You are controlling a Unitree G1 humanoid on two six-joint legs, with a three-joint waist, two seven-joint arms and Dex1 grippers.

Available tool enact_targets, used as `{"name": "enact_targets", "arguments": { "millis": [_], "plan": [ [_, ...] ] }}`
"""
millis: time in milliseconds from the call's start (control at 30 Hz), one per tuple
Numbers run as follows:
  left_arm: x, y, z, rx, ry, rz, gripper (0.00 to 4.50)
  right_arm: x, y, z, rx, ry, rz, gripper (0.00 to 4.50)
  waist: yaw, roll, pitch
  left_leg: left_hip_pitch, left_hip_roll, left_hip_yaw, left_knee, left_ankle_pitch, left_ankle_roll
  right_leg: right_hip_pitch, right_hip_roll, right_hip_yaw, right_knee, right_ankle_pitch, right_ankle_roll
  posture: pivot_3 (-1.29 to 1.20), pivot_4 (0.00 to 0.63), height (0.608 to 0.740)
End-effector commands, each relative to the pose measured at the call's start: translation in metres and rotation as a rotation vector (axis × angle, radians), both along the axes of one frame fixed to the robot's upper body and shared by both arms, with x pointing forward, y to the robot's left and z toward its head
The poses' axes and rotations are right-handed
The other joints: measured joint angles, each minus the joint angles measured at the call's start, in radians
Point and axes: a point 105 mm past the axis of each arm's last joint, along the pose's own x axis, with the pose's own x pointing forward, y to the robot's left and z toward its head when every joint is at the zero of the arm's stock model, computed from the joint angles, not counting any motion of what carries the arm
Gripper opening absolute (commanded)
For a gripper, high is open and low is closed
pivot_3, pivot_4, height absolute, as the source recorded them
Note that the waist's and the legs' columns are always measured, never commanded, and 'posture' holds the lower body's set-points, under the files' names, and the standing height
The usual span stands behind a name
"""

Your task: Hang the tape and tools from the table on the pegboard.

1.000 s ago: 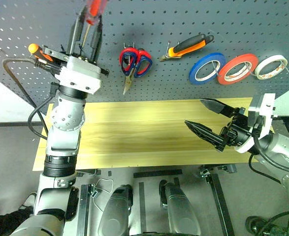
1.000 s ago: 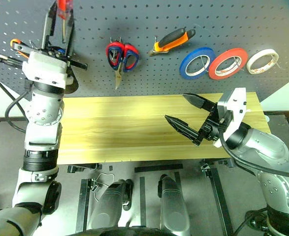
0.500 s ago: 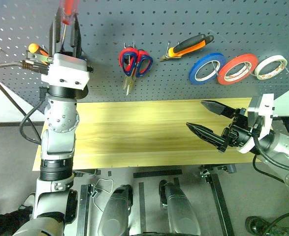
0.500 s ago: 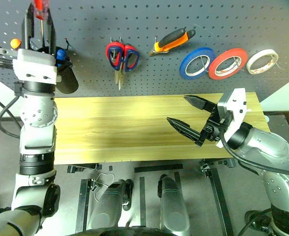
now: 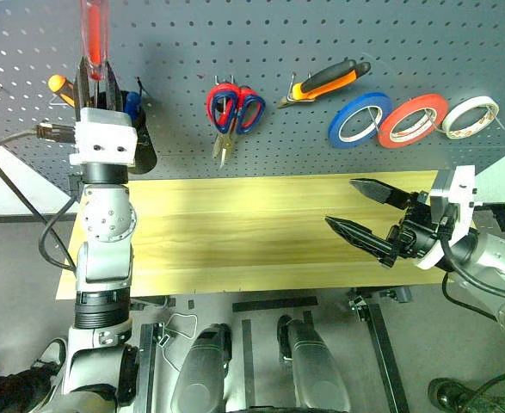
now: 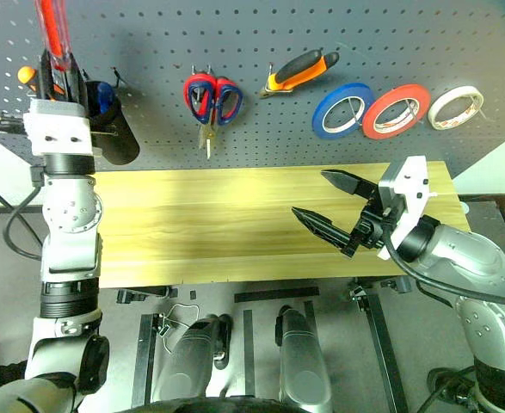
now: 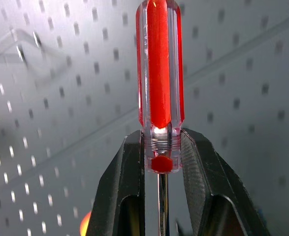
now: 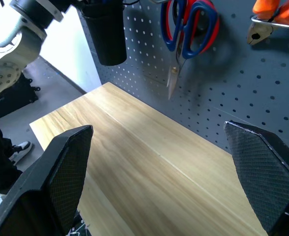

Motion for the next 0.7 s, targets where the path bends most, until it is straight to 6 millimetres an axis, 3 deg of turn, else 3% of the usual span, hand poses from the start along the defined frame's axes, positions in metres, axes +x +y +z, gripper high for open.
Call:
{"name": "enact_targets", "arguments": {
  "millis": [33,400,700],
  "plan": [
    [-0.006,-0.007,0.011,-0.023,-0.06,-0.039,0.68,-0.006,0.003,0.007,-0.004,-0.032,0.018,4.5,0.001,0.0,0.0,0.0,0.0,0.0,0.0,0.0,0.0,0.0,0.0,0.0,0.0,0.0,0.0,-0.03,0.293,0.74],
    [-0.011,-0.008,0.014,-0.045,-0.094,-0.024,0.68,-0.007,-0.001,0.004,-0.019,-0.022,-0.007,4.5,-0.001,0.0,0.0,0.0,0.0,0.0,0.0,0.0,0.0,0.0,0.0,0.0,0.0,0.0,0.0,-0.04,0.297,0.74],
    [-0.015,-0.006,0.019,-0.084,-0.139,-0.033,3.75,-0.005,0.0,0.004,-0.017,-0.023,-0.003,4.5,0.0,0.0,0.0,0.0,0.0,0.0,0.0,0.0,0.0,0.0,0.0,0.0,0.0,0.0,0.0,-0.03,0.294,0.74]
  ]
}}
